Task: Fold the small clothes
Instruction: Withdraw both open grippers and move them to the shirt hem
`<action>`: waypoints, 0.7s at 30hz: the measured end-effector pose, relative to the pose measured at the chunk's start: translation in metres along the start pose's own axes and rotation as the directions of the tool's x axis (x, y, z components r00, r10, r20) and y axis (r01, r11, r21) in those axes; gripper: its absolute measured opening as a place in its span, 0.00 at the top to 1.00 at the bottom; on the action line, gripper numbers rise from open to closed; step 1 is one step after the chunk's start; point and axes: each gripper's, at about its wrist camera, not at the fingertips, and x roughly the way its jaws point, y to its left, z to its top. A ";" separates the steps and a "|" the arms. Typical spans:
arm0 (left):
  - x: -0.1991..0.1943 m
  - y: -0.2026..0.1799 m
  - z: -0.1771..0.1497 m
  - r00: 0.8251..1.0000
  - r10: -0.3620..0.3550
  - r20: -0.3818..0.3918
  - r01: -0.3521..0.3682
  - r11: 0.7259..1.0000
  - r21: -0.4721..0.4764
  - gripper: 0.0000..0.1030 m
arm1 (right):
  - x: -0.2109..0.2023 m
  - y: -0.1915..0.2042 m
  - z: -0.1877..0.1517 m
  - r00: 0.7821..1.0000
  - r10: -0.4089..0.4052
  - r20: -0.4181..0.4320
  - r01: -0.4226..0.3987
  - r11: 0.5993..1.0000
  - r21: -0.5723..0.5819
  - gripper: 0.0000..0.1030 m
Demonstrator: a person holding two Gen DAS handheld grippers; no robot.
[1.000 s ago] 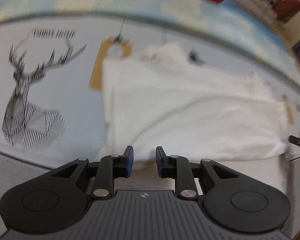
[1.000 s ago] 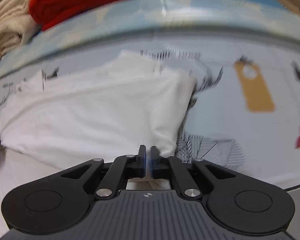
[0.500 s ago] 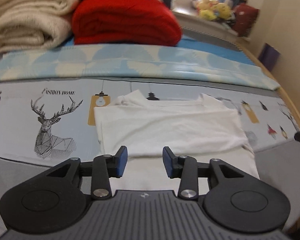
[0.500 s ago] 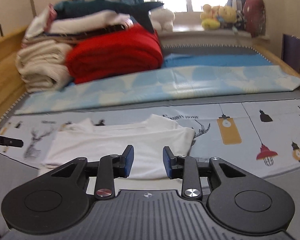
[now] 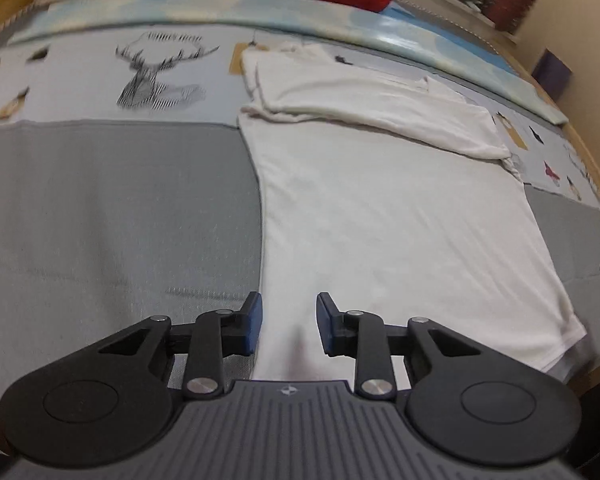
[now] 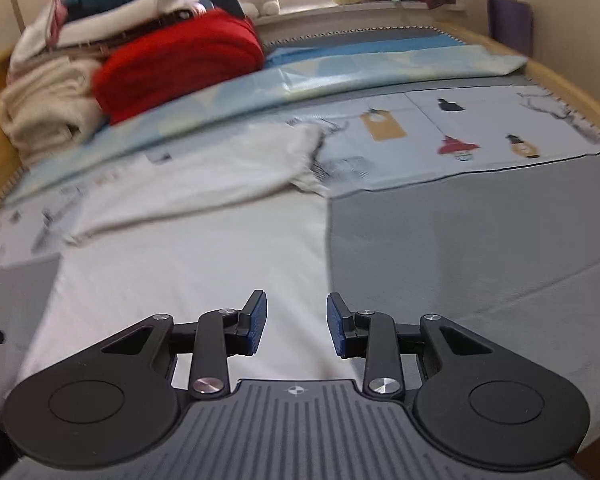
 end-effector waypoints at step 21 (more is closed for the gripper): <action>0.020 0.031 -0.008 0.996 -0.001 -0.094 -0.013 0.990 -0.142 0.67 | 0.039 -0.018 -0.027 0.975 -0.080 -0.205 0.082 0.997 0.004 0.59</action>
